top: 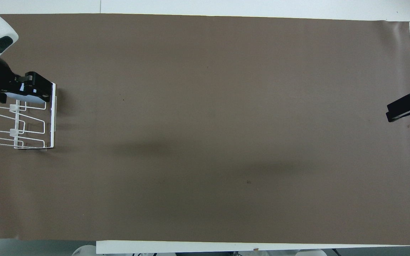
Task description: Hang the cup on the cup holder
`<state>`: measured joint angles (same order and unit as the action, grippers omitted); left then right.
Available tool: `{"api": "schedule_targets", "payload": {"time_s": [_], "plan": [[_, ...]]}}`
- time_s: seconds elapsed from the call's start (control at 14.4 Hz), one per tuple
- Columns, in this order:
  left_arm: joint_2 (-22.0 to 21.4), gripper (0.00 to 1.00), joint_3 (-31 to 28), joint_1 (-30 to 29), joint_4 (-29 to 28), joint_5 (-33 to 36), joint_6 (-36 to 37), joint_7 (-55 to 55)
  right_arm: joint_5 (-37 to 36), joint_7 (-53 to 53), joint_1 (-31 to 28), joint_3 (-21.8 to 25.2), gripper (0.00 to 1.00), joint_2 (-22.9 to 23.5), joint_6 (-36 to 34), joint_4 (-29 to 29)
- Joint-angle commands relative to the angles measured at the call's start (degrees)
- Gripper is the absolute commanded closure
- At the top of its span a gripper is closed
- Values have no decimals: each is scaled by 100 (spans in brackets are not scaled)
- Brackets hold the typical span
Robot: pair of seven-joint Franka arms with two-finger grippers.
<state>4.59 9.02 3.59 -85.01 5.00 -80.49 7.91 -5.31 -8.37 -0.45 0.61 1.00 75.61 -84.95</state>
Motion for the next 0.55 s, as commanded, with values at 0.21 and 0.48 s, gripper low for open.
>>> {"api": "schedule_targets", "payload": {"time_s": [0.21,0.48], "plan": [[59,0,-32,-728,319,-518,386,-984,21,37,-8,9,0,-56,-81,-13],[60,0,-14,-729,310,-562,245,-984,21,37,-8,9,0,-56,-81,-13]]}}
